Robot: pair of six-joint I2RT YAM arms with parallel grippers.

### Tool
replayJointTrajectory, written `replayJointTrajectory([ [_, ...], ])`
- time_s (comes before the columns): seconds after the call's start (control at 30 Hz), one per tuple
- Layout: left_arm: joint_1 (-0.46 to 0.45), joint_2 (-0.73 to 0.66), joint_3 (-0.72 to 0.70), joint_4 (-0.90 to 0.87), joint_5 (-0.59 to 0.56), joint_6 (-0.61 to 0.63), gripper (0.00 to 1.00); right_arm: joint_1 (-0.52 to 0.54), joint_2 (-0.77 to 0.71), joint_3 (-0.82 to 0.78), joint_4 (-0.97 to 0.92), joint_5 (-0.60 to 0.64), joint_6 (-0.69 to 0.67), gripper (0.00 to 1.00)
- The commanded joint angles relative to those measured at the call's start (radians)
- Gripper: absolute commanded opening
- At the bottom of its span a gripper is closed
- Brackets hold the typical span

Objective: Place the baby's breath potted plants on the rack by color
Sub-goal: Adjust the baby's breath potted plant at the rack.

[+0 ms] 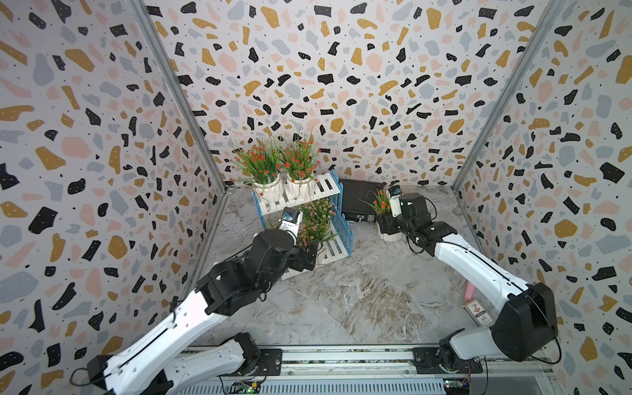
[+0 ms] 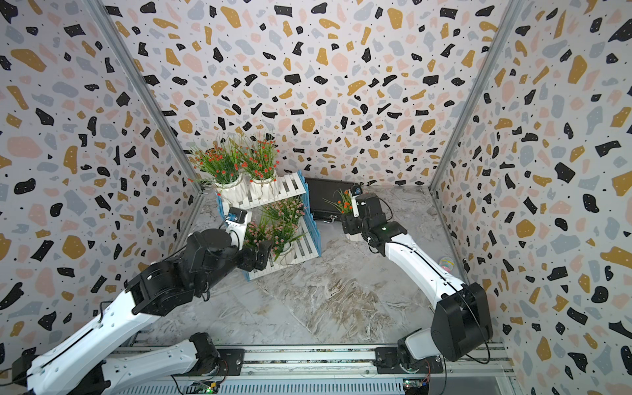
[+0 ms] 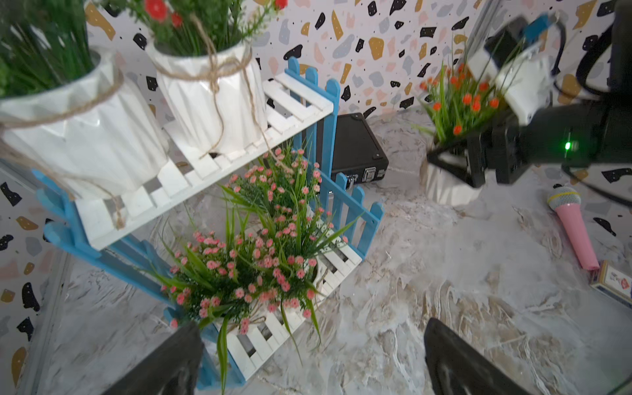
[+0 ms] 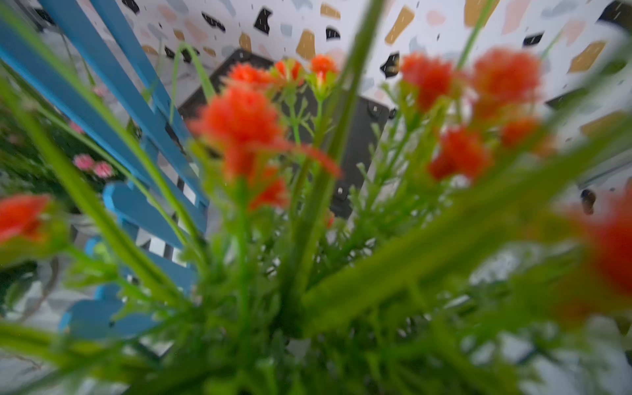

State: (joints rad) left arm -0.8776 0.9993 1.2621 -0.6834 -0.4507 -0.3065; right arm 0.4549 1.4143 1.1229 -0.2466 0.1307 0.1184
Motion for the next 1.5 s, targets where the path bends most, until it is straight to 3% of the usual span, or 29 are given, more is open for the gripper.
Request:
replayJointTrajectory([
  [0.0,0.028,0.100,0.091,0.081,-0.071,0.003,0.99,-0.008,-0.072,-0.039,0.105,-0.030,0.051,0.79],
  [0.23,0.105,0.277,0.231,0.072,-0.086,-0.079,0.99,-0.027,-0.091,-0.136,0.132,-0.078,0.068,0.79],
  [0.43,0.145,0.346,0.260,0.113,-0.086,-0.126,0.99,-0.042,-0.087,-0.167,0.161,-0.123,0.078,0.79],
  [0.97,0.210,0.457,0.338,0.199,-0.151,-0.100,0.99,-0.058,-0.078,-0.183,0.176,-0.178,0.072,0.79],
  [1.47,0.235,0.562,0.491,0.145,-0.161,-0.063,0.99,-0.059,-0.072,-0.183,0.186,-0.192,0.069,0.81],
])
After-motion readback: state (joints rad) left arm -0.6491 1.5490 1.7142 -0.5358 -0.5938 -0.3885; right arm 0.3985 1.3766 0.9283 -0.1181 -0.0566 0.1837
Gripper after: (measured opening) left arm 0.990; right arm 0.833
